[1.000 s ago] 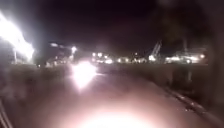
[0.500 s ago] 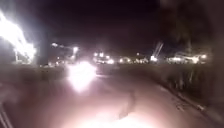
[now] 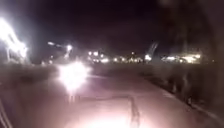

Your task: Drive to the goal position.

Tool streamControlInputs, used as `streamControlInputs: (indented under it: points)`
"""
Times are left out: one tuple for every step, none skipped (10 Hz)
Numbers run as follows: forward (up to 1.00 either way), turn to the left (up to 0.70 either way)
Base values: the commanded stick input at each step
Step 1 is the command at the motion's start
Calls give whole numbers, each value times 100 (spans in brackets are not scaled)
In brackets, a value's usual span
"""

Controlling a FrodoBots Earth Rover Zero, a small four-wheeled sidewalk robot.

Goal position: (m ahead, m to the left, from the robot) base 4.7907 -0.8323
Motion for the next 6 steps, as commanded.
streamControlInputs:
  points:
    - [100, -27]
    - [100, -25]
    - [100, -20]
    - [100, -16]
    - [100, -11]
    - [100, -7]
